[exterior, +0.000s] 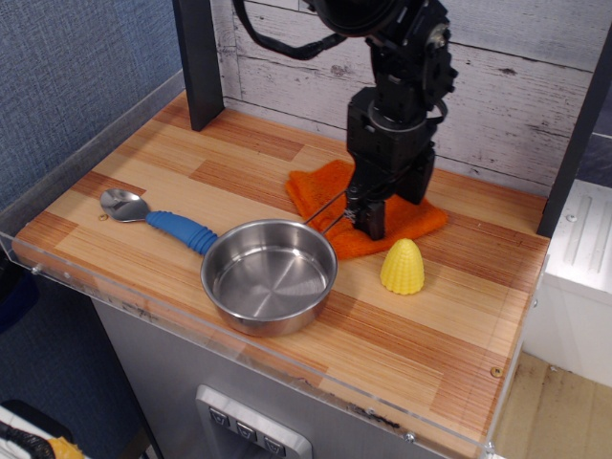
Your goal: Move the orange cloth from right side to left side
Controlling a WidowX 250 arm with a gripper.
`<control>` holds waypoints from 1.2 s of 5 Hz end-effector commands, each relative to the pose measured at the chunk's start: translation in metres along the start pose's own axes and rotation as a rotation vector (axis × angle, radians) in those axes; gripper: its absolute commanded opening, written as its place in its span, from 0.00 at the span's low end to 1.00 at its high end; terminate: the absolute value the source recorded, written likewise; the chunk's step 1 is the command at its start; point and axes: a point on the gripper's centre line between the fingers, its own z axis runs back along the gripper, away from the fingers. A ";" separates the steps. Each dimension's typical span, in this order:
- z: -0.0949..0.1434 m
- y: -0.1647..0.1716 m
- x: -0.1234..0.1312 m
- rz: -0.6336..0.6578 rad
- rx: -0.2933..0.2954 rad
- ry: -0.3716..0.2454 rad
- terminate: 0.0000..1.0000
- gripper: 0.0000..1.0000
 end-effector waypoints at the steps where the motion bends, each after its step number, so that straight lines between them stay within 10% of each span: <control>1: 0.013 0.000 0.039 0.069 -0.025 -0.062 0.00 1.00; 6: 0.007 0.039 0.133 0.288 0.028 -0.136 0.00 1.00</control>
